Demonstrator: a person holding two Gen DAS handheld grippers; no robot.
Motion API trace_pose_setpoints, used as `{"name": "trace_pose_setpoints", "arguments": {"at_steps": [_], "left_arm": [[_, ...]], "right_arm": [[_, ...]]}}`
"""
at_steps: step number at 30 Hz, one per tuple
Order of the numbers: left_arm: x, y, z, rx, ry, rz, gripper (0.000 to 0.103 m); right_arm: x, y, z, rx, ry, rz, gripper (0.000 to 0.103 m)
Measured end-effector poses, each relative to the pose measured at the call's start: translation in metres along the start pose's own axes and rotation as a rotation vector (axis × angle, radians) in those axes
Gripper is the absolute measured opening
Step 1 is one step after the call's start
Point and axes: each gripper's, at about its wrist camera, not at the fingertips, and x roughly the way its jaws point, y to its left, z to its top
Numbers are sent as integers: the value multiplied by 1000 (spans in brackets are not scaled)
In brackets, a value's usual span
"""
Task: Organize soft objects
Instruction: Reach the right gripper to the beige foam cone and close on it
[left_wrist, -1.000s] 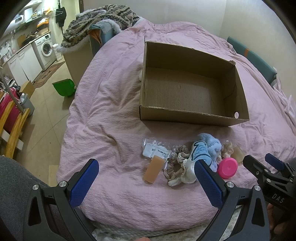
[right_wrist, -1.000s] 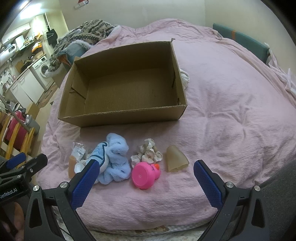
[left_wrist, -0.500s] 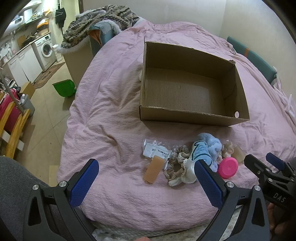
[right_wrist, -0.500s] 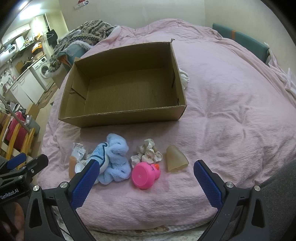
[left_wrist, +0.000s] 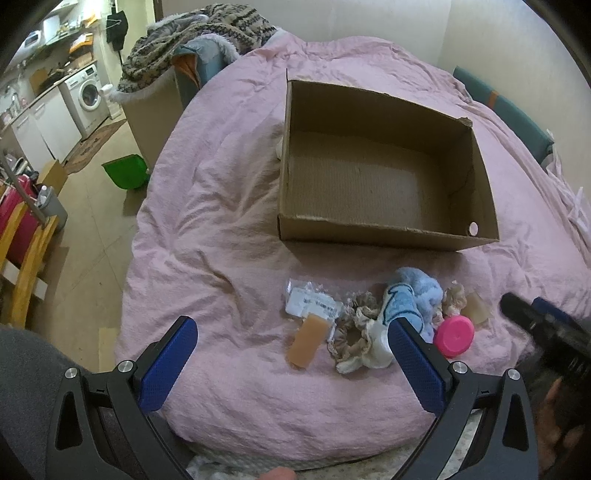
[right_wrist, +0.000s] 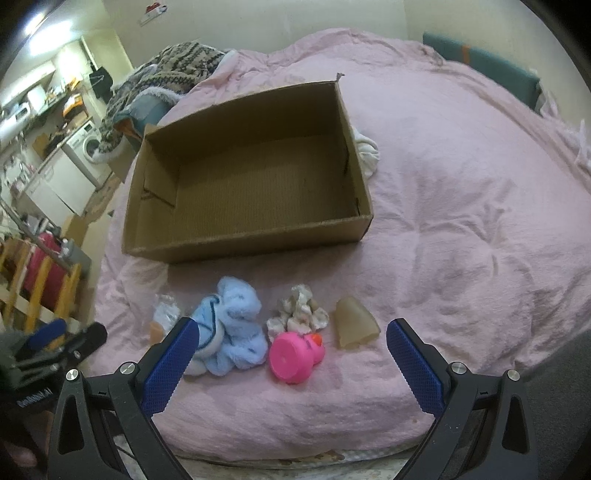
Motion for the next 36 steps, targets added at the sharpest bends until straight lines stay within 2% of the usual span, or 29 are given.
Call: {"name": "trace_pose_setpoints", "arguments": {"at_steps": [3, 8, 11, 13, 15, 16, 17, 19, 20, 21, 23, 24, 26, 28, 31, 36], "left_arm": [[4, 1, 10, 5, 23, 6, 103], [23, 6, 31, 0, 90, 27, 103], [32, 12, 38, -7, 93, 30, 103], [41, 18, 39, -36, 113, 23, 103], [50, 24, 37, -62, 137, 14, 103], [55, 26, 35, -74, 153, 11, 103], [59, 29, 34, -88, 170, 7, 103], [64, 30, 34, -101, 188, -3, 102], [67, 32, 34, -108, 194, -7, 102], [68, 32, 34, -111, 198, -9, 101], [72, 34, 33, -118, 213, -16, 94], [73, 34, 33, -119, 223, -18, 90], [79, 37, 32, -121, 249, -16, 81], [85, 37, 29, -122, 282, -25, 69], [93, 34, 23, -107, 328, -51, 58], [97, 17, 12, -29, 373, -104, 48]], "right_arm": [[4, -14, 18, 38, 37, 19, 103], [31, -49, 43, 148, 168, 71, 103], [54, -64, 50, 188, 248, 76, 88], [70, -72, 49, 211, 297, 74, 87], [85, -74, 44, 215, 344, 62, 79], [92, -73, 40, 208, 372, 50, 72], [100, -73, 35, 202, 407, 37, 60], [111, -68, 29, 185, 453, 34, 50], [113, -64, 27, 166, 461, 27, 49], [115, -60, 25, 141, 457, 10, 47], [117, -53, 23, 91, 453, -28, 32], [118, -49, 21, 73, 454, -43, 30], [116, -44, 19, 48, 437, -58, 16], [111, -42, 19, 46, 403, -59, 13], [101, -43, 24, 82, 356, -33, 12], [84, -41, 29, 107, 285, 20, 12]]}}
